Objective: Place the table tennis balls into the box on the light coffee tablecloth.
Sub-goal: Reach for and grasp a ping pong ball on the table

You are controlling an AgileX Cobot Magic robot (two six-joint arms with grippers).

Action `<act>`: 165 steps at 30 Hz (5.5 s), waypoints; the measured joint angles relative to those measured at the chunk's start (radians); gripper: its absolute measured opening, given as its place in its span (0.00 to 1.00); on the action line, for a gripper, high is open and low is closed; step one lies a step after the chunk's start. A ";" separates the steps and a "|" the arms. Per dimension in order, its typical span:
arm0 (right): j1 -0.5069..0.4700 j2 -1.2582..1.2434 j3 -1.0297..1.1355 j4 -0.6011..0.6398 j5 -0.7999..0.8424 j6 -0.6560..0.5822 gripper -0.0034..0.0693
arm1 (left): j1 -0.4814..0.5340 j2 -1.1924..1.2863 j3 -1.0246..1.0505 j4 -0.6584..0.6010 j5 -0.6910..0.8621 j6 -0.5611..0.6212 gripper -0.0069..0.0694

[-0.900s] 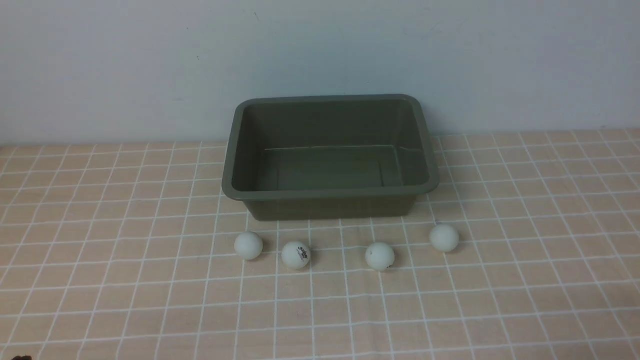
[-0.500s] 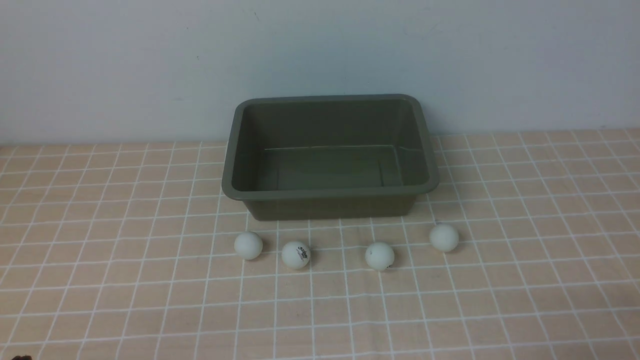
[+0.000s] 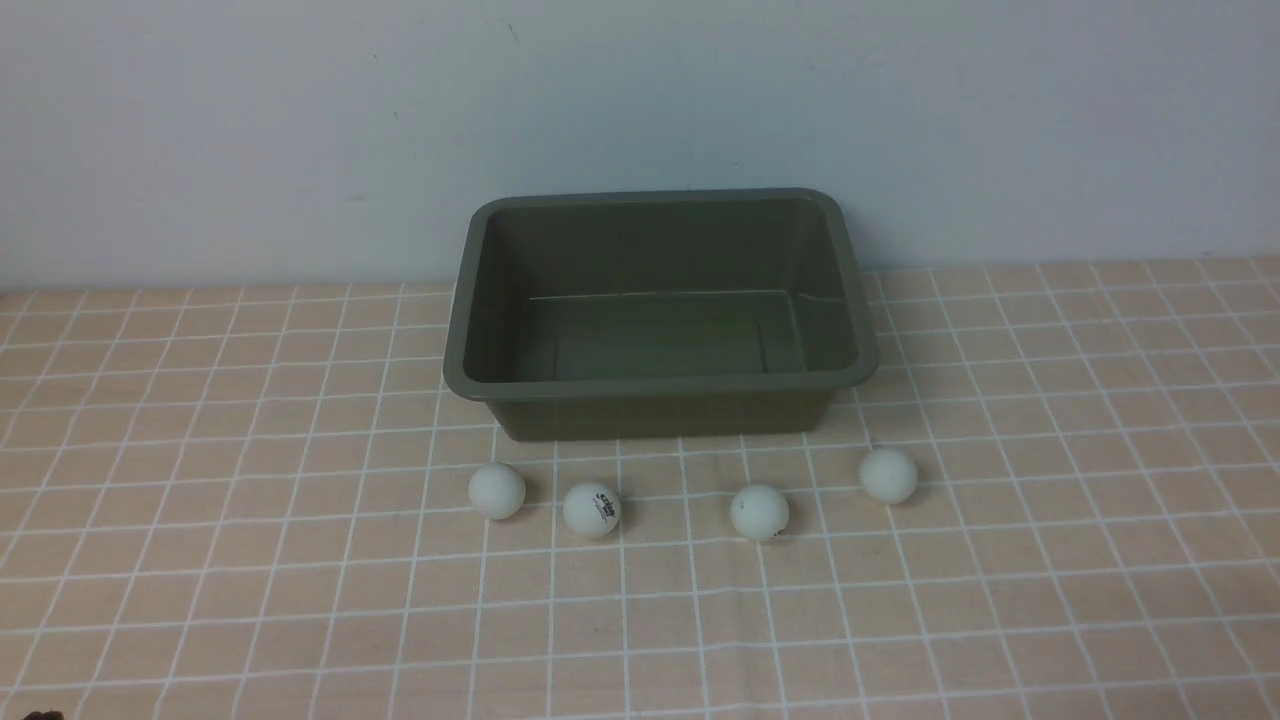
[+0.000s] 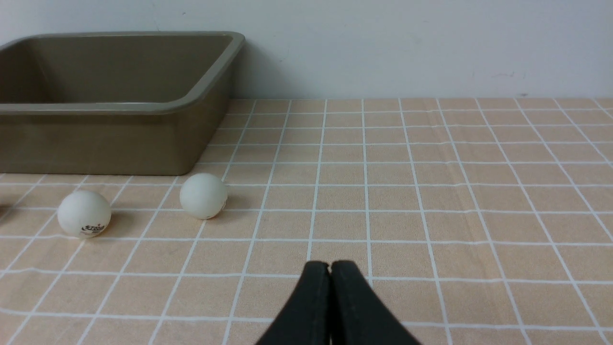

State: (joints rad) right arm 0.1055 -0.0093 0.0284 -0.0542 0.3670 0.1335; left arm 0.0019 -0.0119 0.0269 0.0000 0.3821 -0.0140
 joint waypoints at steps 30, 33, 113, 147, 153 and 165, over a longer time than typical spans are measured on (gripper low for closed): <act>0.000 0.000 -0.196 0.034 0.089 0.000 0.02 | 0.000 0.000 0.000 0.000 0.000 0.000 0.00; 0.000 -0.001 -0.323 0.035 0.213 0.000 0.02 | 0.000 0.000 0.000 0.000 0.000 0.000 0.00; 0.000 -0.003 -0.529 0.218 0.390 0.037 0.02 | 0.000 0.000 0.002 -0.858 -0.174 0.032 0.00; 0.000 -0.003 -0.529 0.225 0.399 0.011 0.02 | 0.000 0.567 -0.524 -0.377 0.176 0.574 0.00; 0.000 -0.003 -0.529 0.227 0.421 -0.048 0.02 | 0.000 0.576 -0.566 -0.237 0.189 0.391 0.01; 0.000 0.062 -0.529 0.620 0.502 -0.580 0.02 | 0.000 0.588 -0.566 -0.232 0.265 0.337 0.46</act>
State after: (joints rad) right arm 0.1055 0.0523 -0.5004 0.5654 0.8694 -0.4470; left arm 0.0019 0.5760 -0.5393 -0.2320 0.6466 0.3229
